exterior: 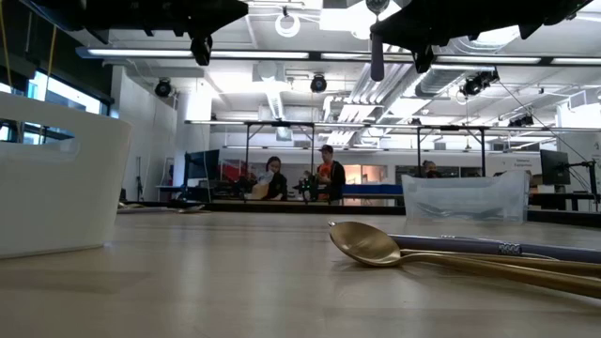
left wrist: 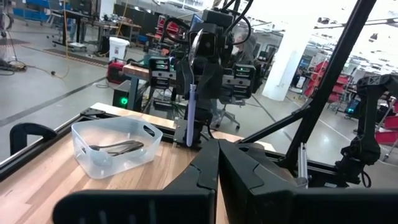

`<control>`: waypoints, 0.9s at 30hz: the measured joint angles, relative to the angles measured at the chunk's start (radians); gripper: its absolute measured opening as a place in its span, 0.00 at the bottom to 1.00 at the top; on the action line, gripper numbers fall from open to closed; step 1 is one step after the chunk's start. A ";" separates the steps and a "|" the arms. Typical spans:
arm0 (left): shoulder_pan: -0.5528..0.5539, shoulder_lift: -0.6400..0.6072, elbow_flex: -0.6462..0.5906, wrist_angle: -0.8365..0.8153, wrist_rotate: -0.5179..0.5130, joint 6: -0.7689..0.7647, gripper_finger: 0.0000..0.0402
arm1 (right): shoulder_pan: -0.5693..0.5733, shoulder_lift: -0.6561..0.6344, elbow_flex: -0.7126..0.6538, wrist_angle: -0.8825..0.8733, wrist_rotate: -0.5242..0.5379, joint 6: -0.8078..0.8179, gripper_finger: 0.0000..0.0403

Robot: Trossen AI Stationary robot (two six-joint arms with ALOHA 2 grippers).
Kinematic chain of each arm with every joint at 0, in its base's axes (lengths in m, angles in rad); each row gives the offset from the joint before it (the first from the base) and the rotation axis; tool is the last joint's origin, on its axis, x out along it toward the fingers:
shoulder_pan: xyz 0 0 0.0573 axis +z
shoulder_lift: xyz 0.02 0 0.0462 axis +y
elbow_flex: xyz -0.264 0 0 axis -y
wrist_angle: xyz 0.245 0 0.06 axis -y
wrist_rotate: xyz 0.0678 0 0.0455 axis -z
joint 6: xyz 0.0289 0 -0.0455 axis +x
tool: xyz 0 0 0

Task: Sort silverware by color (type)
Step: Put the violet spoon into the black bin

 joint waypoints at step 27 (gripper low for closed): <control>0.000 0.000 0.000 0.001 0.002 -0.060 0.00 | 0.549 0.001 0.261 -0.785 -0.126 0.527 0.04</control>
